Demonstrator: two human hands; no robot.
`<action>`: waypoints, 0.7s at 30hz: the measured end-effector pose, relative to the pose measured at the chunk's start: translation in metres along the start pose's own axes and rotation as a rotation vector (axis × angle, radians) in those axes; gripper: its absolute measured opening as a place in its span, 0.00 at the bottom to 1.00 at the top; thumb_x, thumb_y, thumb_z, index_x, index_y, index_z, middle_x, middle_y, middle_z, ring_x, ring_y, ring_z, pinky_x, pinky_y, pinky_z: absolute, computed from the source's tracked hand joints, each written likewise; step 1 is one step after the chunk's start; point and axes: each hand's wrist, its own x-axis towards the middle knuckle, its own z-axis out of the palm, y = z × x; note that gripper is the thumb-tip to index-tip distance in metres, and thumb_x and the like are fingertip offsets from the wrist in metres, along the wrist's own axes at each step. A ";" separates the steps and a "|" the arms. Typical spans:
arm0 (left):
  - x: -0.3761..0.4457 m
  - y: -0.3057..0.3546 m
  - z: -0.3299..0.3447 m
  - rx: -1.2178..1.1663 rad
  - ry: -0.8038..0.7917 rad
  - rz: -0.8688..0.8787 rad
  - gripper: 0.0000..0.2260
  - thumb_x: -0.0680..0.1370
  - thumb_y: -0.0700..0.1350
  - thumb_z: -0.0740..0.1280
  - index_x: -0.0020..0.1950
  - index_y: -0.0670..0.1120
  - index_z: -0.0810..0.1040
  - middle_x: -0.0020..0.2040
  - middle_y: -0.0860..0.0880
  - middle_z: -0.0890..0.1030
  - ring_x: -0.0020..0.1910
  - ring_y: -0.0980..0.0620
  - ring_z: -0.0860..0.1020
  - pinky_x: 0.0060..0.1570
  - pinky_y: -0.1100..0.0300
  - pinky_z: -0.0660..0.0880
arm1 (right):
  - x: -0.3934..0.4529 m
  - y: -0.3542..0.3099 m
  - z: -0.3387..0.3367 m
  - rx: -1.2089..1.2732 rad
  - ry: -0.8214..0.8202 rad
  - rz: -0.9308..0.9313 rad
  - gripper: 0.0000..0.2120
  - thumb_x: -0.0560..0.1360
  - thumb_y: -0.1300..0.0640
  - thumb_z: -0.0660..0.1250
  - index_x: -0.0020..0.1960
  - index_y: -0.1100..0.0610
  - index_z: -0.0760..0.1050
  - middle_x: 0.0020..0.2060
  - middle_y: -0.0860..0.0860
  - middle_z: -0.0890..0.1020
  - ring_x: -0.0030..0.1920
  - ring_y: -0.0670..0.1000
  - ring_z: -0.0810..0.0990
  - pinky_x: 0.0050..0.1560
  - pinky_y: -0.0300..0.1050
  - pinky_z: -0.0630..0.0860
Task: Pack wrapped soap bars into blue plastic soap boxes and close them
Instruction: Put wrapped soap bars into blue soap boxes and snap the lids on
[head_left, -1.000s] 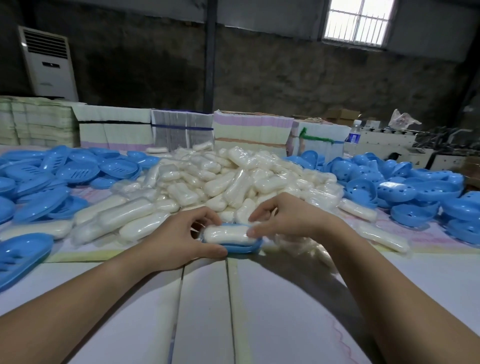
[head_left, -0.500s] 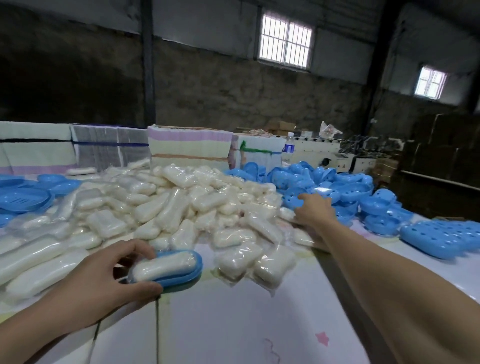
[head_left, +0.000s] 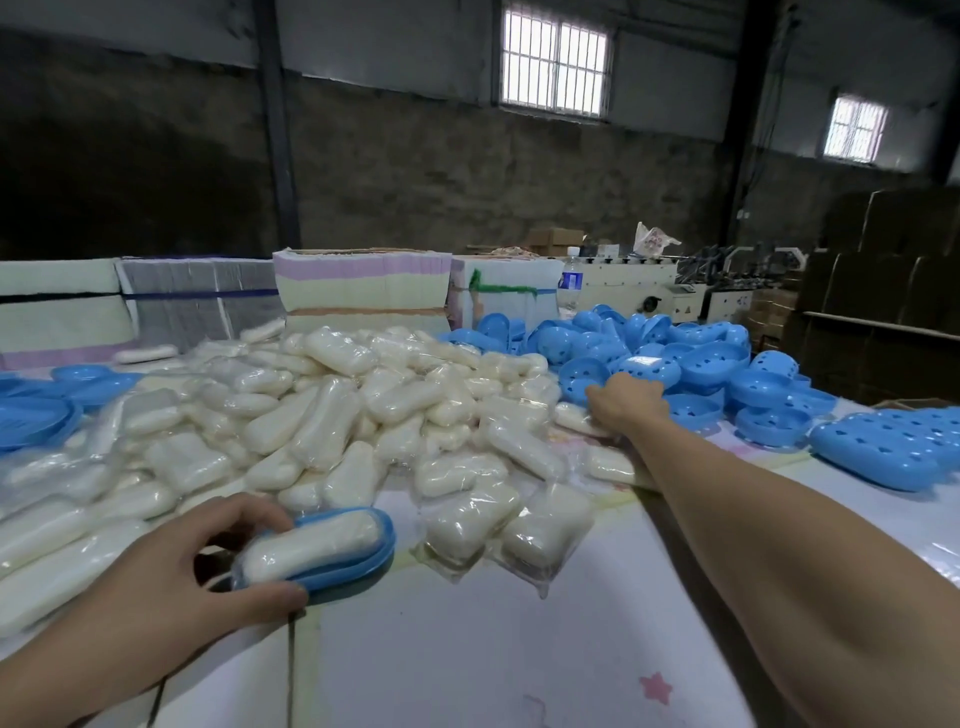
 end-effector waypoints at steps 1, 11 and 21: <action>0.000 0.000 0.000 -0.006 -0.002 -0.006 0.33 0.51 0.61 0.81 0.54 0.57 0.83 0.45 0.54 0.86 0.39 0.55 0.84 0.38 0.70 0.78 | -0.001 0.001 -0.001 0.021 0.049 -0.001 0.15 0.78 0.48 0.54 0.49 0.58 0.72 0.51 0.56 0.76 0.63 0.60 0.67 0.55 0.54 0.69; -0.001 0.007 0.001 -0.038 -0.005 -0.020 0.32 0.51 0.63 0.81 0.53 0.59 0.83 0.46 0.54 0.85 0.40 0.55 0.83 0.40 0.67 0.78 | -0.031 -0.035 -0.023 0.403 0.327 -0.301 0.15 0.74 0.63 0.61 0.58 0.49 0.77 0.58 0.52 0.78 0.53 0.53 0.75 0.52 0.51 0.75; -0.006 0.026 0.003 -0.070 0.032 -0.080 0.35 0.50 0.61 0.80 0.56 0.58 0.78 0.49 0.50 0.82 0.39 0.60 0.81 0.42 0.68 0.77 | -0.177 -0.131 -0.020 0.652 0.252 -0.901 0.20 0.73 0.66 0.63 0.63 0.54 0.77 0.48 0.49 0.78 0.46 0.49 0.75 0.51 0.51 0.75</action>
